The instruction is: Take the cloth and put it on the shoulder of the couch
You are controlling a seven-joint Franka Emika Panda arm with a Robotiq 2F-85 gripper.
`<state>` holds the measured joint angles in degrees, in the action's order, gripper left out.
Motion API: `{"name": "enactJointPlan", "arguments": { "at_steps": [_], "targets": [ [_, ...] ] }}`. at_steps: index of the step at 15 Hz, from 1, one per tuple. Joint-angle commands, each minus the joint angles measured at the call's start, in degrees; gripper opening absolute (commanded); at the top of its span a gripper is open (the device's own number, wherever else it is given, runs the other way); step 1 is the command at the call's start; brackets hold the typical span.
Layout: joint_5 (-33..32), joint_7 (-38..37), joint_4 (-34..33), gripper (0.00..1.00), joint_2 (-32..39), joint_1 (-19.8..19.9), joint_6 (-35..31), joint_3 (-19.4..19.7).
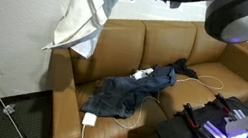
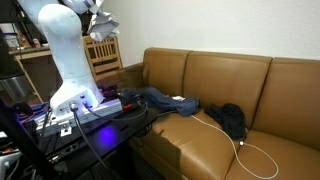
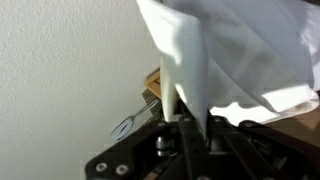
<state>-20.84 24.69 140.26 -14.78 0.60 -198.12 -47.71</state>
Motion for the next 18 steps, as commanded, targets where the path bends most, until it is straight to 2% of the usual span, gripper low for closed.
{"name": "enactJointPlan", "arguments": {
  "at_steps": [1,12,13,15,17,18],
  "targets": [
    [0.0,0.0,0.0,0.10,0.0,0.0,0.0,0.0],
    [0.0,0.0,0.0,0.10,0.0,0.0,0.0,0.0],
    [0.0,0.0,0.0,0.02,0.0,0.0,0.0,0.0],
    [-0.8,1.9,-1.3,0.02,5.7,1.7,5.0,-3.7],
    [-2.0,-1.9,7.9,0.02,2.7,-6.7,5.0,0.5],
    [-1.8,-1.7,9.1,0.02,3.0,-6.0,5.9,-1.9]
  ]
}}
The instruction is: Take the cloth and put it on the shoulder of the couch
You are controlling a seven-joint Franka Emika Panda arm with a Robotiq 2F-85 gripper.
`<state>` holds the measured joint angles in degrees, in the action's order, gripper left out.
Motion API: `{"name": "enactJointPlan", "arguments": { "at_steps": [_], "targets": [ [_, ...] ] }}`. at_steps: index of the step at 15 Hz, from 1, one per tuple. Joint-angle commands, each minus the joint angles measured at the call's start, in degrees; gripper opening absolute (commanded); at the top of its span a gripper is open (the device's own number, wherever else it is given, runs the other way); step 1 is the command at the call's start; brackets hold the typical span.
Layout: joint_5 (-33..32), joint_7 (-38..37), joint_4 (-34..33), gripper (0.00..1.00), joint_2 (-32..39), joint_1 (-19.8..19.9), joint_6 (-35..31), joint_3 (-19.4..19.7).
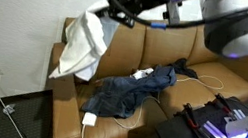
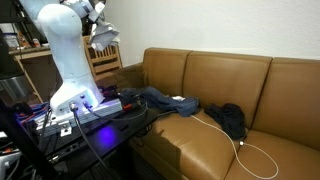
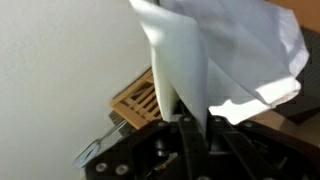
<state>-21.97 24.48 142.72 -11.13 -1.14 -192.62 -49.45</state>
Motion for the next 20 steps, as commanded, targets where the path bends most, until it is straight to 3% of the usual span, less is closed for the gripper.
{"name": "enactJointPlan", "arguments": {
  "at_steps": [1,4,7,12,13,15,19,20],
  "targets": [
    [-0.4,-1.5,7.4,0.02,1.0,-4.6,1.6,-1.7],
    [-0.2,-0.3,8.4,0.02,0.4,-3.8,4.9,-6.6],
    [0.5,-0.8,7.0,0.02,-5.1,1.0,3.3,-12.5],
    [4.7,-3.0,1.8,0.02,-12.9,15.7,-0.8,-24.2],
    [5.5,-3.5,1.0,0.02,-12.7,17.1,0.4,-25.8],
    [5.1,-3.2,0.0,0.02,-10.2,20.2,2.8,-27.7],
    [4.6,-3.5,3.1,0.02,-4.4,17.3,5.0,-22.7],
    [4.8,-4.1,2.4,0.10,-8.3,18.6,4.7,-25.1]
  ]
}}
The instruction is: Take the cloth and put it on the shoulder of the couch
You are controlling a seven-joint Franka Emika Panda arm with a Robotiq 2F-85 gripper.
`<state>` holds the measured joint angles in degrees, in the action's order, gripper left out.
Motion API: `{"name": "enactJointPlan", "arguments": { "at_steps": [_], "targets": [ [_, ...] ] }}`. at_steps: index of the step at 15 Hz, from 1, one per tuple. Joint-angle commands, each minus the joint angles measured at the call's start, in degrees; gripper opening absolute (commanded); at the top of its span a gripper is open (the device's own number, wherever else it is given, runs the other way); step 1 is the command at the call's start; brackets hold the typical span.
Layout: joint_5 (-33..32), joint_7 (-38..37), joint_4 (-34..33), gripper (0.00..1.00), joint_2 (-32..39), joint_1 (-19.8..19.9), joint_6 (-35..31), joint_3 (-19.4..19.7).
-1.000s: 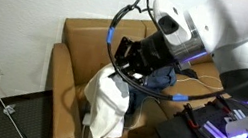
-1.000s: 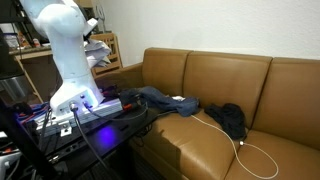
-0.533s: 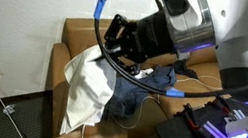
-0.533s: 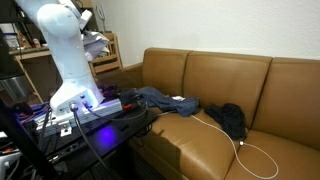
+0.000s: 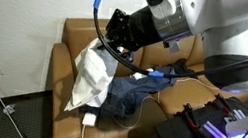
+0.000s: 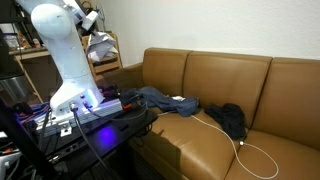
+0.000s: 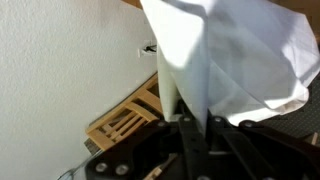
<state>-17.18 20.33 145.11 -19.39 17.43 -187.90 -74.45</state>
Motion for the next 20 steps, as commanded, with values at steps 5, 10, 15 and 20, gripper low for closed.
{"name": "enactJointPlan", "arguments": {
  "at_steps": [5,10,15,20],
  "targets": [
    [-0.1,0.0,0.8,0.02,3.3,-0.3,0.0,1.4],
    [-2.2,2.0,2.2,0.02,19.6,12.2,2.8,-3.9],
    [-1.1,-0.2,2.3,0.02,28.3,9.1,16.9,2.3],
    [-7.8,-6.0,-3.0,0.02,32.2,-9.8,25.5,18.4]
  ]
}}
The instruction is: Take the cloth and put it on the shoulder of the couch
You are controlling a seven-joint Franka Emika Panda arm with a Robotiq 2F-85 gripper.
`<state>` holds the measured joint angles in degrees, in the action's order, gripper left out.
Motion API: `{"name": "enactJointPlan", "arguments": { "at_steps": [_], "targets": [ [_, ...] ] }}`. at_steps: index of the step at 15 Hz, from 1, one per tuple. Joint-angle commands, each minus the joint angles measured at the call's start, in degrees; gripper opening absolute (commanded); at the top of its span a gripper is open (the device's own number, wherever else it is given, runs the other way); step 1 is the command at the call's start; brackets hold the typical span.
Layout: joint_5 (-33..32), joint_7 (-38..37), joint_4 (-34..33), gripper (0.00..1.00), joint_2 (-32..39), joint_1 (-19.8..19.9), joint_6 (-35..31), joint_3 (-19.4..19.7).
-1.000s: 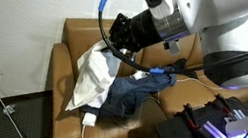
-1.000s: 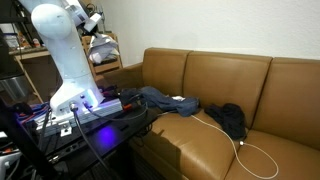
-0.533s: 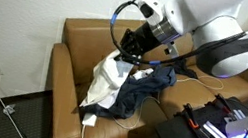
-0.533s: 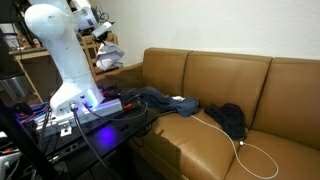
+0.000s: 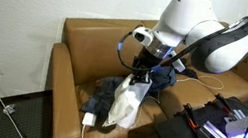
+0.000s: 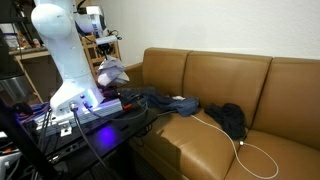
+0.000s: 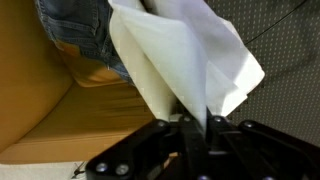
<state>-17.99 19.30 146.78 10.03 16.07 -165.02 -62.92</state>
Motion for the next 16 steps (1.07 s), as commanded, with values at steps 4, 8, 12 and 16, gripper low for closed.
{"name": "enactJointPlan", "arguments": {
  "at_steps": [4,8,12,16],
  "targets": [
    [-24.3,-17.8,-13.2,0.02,6.8,-23.1,-1.0,19.6],
    [-42.5,-32.7,-28.3,0.02,16.4,-35.9,-2.1,30.8],
    [-40.8,-32.1,-26.9,0.10,15.6,-35.4,-1.5,30.0],
    [-43.1,-33.9,-30.5,0.02,19.8,-36.9,-3.8,31.7]
  ]
}}
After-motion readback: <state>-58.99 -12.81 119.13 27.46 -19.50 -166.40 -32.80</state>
